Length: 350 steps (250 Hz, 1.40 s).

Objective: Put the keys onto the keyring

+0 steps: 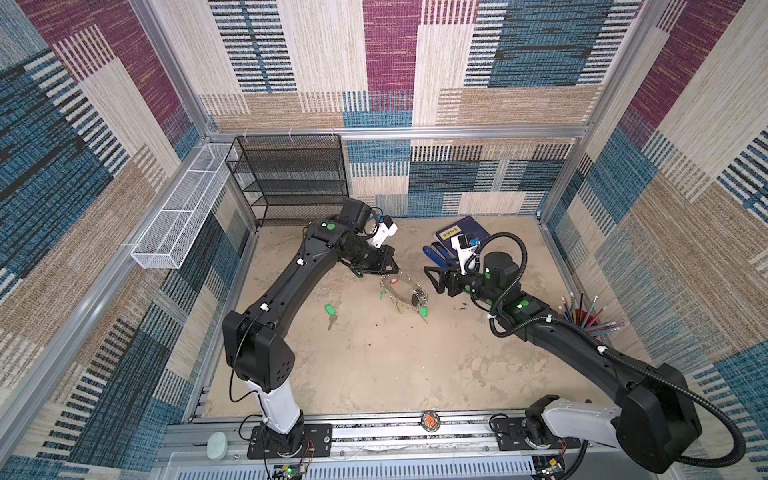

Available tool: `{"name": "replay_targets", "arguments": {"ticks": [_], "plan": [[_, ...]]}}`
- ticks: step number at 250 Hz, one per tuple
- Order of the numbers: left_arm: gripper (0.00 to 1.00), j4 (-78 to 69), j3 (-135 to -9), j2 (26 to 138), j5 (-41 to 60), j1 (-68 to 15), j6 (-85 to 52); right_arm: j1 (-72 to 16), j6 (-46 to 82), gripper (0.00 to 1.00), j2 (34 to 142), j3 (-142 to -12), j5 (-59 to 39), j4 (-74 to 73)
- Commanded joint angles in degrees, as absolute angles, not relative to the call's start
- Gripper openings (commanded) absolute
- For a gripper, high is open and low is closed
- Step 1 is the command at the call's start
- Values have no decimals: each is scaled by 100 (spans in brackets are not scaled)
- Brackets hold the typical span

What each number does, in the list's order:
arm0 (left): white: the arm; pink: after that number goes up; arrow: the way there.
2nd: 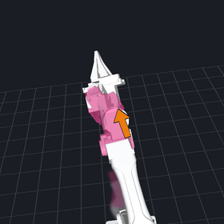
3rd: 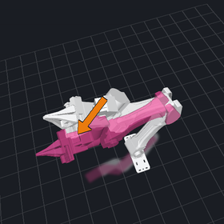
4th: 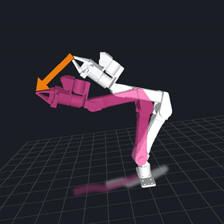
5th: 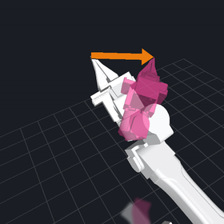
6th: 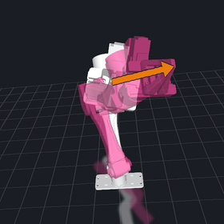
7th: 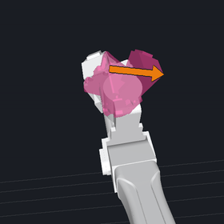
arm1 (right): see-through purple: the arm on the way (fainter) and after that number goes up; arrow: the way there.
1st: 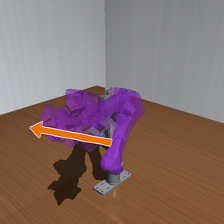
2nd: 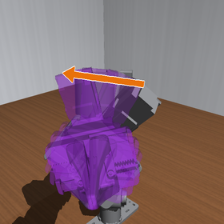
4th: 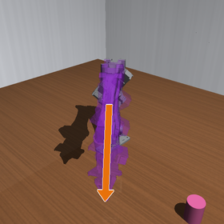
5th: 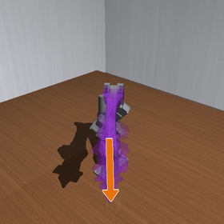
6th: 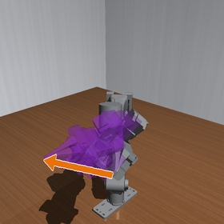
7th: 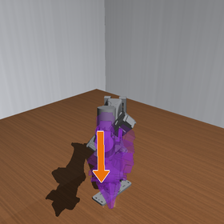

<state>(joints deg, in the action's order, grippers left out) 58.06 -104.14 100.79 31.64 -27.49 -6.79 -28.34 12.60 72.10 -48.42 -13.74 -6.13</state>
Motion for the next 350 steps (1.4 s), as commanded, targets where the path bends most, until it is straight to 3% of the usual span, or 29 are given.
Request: {"name": "replay_targets", "arguments": {"ticks": [1, 51, 137, 229, 275, 350], "plan": [[0, 5776, -10357, 9855, 2734, -2927, 266, -2821, 1497, 82, 7348, -4906, -1721, -715], [0, 4127, -9266, 9194, 3041, -2988, 252, -2731, 1564, 82, 7067, -4704, -2005, -990], [0, -492, -6325, 7579, 3560, -2986, -377, -2408, 1774, 79, 6825, -4535, -3087, -1176], [0, -4199, -4948, 7403, 4530, -2979, -1591, -2408, 1657, 67, 6435, -4487, -3995, -1385], [0, -5185, -4724, 7585, 4632, -2968, -2047, -2338, 1673, 58, 6175, -4442, -4273, -1476], [0, -5302, -4702, 7629, 4966, -2971, -2039, -2320, 1743, 51, 6211, -4557, -4809, -1713]]}}
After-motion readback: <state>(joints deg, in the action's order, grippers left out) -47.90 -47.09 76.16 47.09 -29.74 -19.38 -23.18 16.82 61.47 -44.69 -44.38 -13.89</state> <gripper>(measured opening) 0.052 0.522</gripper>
